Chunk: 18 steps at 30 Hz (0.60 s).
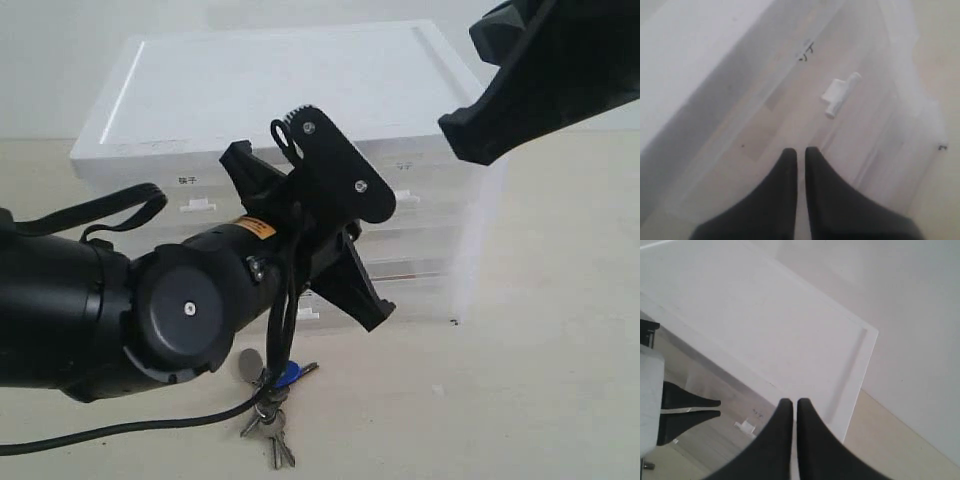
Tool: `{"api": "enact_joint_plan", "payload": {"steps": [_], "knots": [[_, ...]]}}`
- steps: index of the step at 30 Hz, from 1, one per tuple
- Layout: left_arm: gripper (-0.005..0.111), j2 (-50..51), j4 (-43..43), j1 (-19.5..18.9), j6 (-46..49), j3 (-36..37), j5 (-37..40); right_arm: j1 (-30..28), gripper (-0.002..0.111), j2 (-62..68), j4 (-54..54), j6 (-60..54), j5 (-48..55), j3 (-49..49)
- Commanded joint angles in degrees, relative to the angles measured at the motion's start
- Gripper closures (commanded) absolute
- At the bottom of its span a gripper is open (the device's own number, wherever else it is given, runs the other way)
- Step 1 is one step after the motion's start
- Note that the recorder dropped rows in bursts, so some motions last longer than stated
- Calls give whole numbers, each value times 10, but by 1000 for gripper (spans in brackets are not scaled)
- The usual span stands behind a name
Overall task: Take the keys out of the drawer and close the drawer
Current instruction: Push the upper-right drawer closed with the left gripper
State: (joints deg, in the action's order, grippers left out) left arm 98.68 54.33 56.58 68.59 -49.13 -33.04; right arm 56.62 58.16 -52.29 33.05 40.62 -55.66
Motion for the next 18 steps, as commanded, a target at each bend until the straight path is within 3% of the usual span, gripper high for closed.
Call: {"api": "enact_joint_plan", "payload": {"steps": [1,18], "knots": [[102,0,3,0,-29,1,-58,-1,108,-3,-8,-2,-2,3],[102,-11,4,3,-35,11,-12,-1,108,-3,-9,-1,-1,3]]}}
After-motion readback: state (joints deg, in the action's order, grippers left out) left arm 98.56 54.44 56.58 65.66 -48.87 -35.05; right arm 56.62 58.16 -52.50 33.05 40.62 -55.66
